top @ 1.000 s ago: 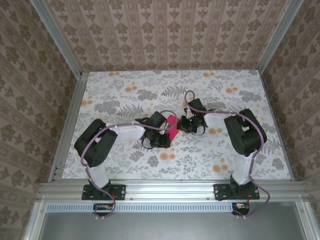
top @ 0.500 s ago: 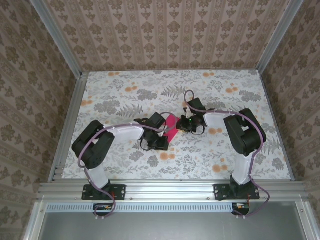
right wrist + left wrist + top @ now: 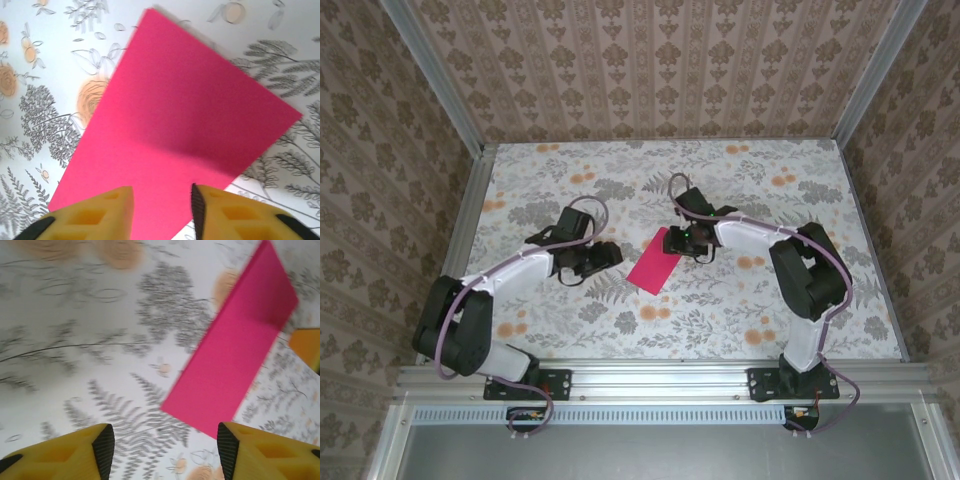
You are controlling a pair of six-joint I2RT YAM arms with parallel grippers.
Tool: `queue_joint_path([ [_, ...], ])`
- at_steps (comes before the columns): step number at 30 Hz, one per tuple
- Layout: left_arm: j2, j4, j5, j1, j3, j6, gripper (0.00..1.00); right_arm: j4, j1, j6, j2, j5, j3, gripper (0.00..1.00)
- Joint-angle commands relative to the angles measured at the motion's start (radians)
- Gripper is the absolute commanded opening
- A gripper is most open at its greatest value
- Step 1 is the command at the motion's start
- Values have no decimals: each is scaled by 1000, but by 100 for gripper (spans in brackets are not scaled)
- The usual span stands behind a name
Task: Fold a paper plane with a square sheet of paper (pick it up from the middle)
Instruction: First fold in half a square sheet of paper at the center of the table, then rotate the square sheet of paper at the center of the table.
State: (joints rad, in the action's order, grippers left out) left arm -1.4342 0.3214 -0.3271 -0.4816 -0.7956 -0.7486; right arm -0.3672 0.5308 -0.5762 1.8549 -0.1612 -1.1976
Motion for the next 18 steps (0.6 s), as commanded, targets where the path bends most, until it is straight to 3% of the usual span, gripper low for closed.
queue_joint_path([
  [1, 36, -9, 14, 20, 30, -37, 64, -115, 50, 3, 7, 196, -52, 43],
  [9, 44, 0, -11, 47, 48, -31, 72, -164, 81, 31, 125, 275, -169, 55],
  [15, 28, 8, -36, 46, 40, -15, 75, -214, 97, 127, 206, 259, -224, 58],
  [18, 17, 32, -47, 35, 23, 23, 77, -186, 105, 233, 222, 186, -222, 57],
])
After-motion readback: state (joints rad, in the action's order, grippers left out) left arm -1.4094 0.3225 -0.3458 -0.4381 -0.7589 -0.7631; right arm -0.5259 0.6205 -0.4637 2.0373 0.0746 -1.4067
